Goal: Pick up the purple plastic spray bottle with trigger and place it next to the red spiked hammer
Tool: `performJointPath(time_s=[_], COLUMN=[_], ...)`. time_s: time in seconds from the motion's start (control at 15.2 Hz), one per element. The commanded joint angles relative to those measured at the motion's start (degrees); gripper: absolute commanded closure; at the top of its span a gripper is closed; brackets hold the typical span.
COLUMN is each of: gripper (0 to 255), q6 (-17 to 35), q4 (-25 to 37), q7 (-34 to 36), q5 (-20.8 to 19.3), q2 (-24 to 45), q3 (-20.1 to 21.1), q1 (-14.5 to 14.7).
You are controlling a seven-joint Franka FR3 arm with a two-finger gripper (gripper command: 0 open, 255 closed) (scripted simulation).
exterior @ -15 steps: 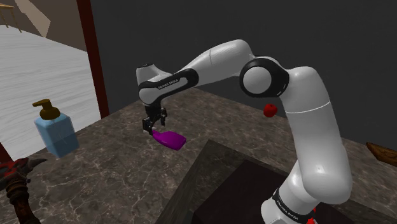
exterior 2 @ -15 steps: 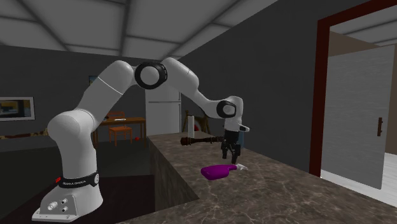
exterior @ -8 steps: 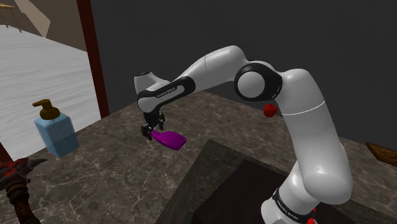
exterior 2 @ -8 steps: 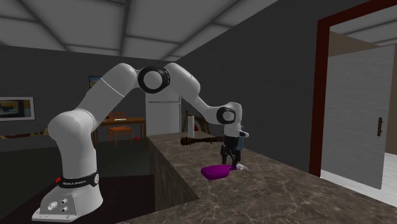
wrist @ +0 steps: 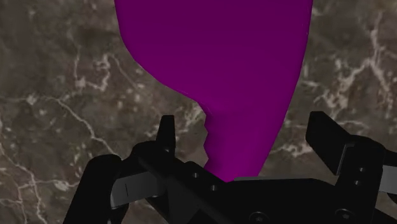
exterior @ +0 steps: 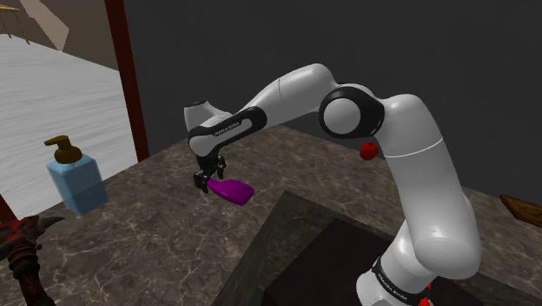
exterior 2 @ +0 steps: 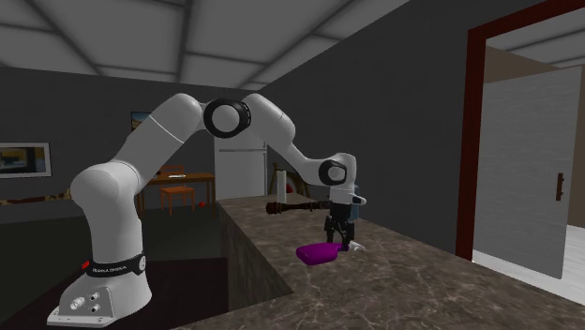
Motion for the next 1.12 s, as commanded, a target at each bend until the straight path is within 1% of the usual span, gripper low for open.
performJointPath(time_s=[0.0,0.59,1.06], gripper=[255,255,255], q6=[0.0,0.01,-3.45], q4=[0.0,-0.01,0.29], q7=[0.0,0.0,-0.54], q5=[0.0,0.0,0.56], q2=[0.0,0.0,-3.2], q3=[0.0,0.0,0.38], q1=[0.0,0.0,-0.2])
